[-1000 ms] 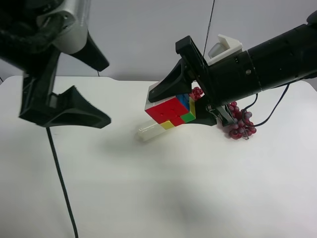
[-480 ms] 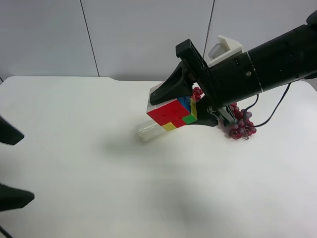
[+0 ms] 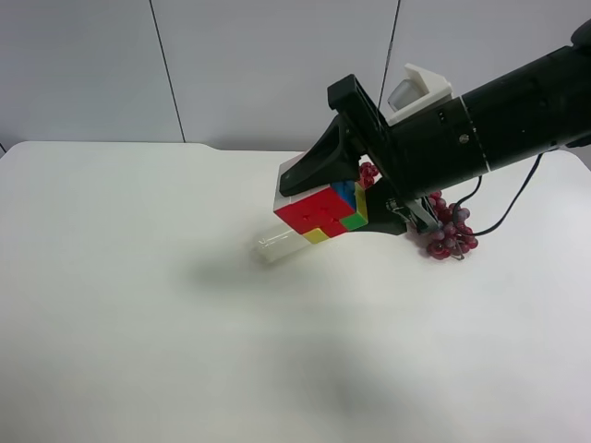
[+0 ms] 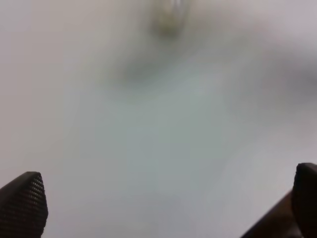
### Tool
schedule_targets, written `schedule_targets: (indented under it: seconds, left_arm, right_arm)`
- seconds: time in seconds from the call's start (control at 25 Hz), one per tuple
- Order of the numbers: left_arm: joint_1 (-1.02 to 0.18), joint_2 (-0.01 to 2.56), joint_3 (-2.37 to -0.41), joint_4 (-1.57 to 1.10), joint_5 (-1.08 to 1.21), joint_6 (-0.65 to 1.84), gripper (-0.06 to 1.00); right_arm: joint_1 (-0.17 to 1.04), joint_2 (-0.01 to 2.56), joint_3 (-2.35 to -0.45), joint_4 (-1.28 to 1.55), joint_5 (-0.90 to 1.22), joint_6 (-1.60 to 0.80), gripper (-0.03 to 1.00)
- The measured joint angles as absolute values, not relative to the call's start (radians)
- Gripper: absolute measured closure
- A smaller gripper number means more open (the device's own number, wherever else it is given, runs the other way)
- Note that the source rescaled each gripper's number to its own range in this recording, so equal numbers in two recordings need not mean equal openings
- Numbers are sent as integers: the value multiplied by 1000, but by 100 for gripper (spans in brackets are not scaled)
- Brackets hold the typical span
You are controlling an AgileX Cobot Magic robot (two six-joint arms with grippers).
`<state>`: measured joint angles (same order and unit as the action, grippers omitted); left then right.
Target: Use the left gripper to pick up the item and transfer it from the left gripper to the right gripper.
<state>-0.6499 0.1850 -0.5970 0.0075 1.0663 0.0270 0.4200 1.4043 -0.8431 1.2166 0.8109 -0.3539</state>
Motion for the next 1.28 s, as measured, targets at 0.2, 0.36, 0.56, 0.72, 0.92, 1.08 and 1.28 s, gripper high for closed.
schedule_targets:
  seconds: [0.2,0.36,0.56,0.72,0.92,1.08,1.28]
  left_arm:
    - [-650,28,-592,33,1161,-7,-5]
    - [-650,-3,-559,40,1200,-47,-6]
    - [-650,-3,-537,56,1125,-59,-6]
    - [-650,-6,-507,59,1069,-61,-6]
    - [-650,-6,-506,59,1061,-61,-6]
    - [-646,-6,-506,59,1061,-61,-6]
    - [-544,-6,-506,59,1061,-61,-6]
  right_arm:
    - [420,1404,-843,1217,806,-357,97]
    - [420,1404,-843,1217,799,-358,97]
    - [420,1404,-843,1217,796,-363,97]
    - [420,1404,-843,1217,791,-364,97]
    - [420,1404,-843,1217,789,-365,97]
    - [420,1404,-843,1217,789,-373,97]
    - [420,1404,-843,1178,787,-373,97]
